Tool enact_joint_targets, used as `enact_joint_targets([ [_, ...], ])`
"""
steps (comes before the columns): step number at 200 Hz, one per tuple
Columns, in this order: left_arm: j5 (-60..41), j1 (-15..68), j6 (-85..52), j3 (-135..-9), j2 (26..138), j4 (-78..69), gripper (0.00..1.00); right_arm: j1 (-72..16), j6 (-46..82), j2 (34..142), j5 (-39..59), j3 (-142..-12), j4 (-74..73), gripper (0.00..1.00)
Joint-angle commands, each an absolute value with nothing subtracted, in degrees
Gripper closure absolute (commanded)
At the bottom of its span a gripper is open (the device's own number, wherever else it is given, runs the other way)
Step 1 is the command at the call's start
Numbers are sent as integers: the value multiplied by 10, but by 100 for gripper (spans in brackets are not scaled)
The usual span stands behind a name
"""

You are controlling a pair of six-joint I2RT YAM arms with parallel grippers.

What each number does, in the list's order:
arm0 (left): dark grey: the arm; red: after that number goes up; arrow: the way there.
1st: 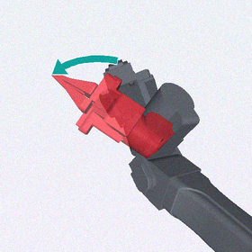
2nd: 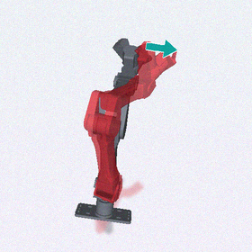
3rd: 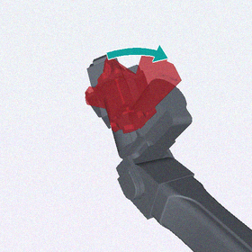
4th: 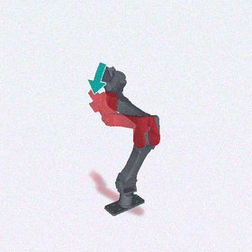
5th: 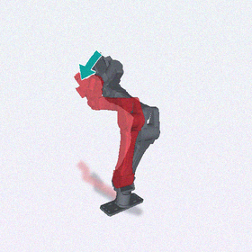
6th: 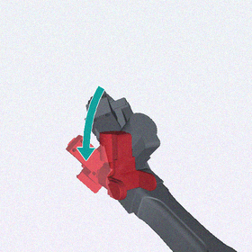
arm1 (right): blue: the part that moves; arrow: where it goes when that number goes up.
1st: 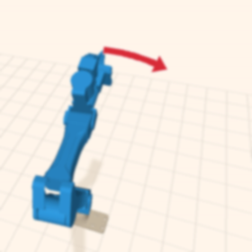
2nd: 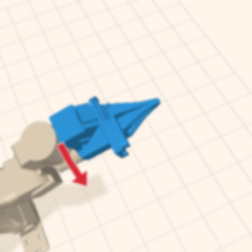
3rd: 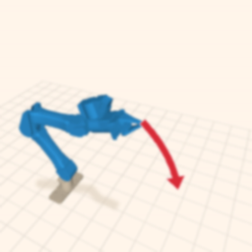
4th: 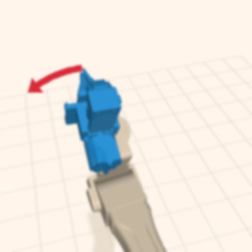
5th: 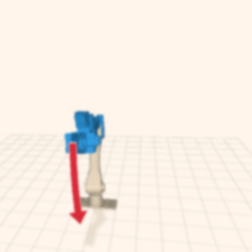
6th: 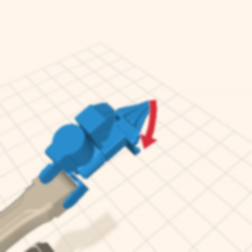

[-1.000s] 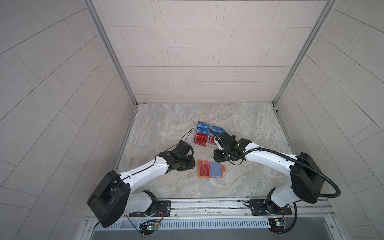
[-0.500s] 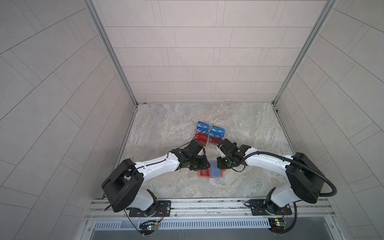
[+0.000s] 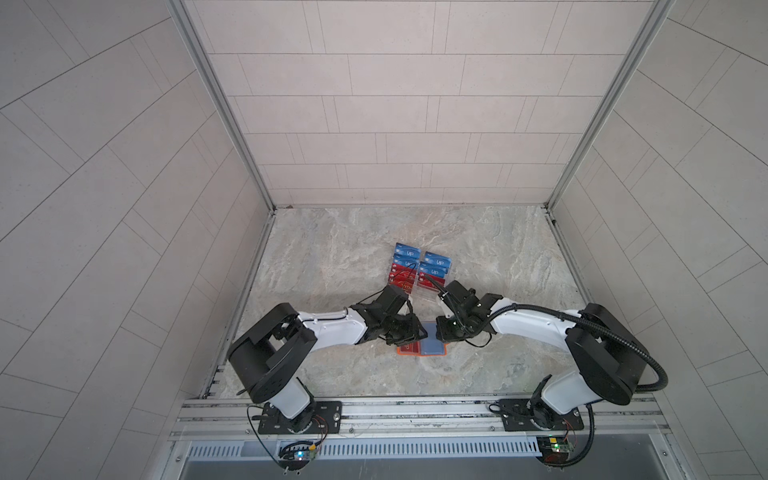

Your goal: Put the credit cards into the card holder

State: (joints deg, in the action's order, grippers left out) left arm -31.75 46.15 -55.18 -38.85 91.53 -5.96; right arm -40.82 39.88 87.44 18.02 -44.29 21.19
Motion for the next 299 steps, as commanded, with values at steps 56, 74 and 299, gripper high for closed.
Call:
enact_joint_targets([
  [56, -328, 463, -573, -375, 952, -127, 63, -406, 402, 888, 166, -432, 226, 79],
  [74, -324, 463, -575, -373, 959, -126, 63, -406, 402, 892, 168, -434, 224, 79],
  [299, -356, 463, -680, -310, 1020, -357, 67, -407, 404, 904, 176, -441, 214, 80],
])
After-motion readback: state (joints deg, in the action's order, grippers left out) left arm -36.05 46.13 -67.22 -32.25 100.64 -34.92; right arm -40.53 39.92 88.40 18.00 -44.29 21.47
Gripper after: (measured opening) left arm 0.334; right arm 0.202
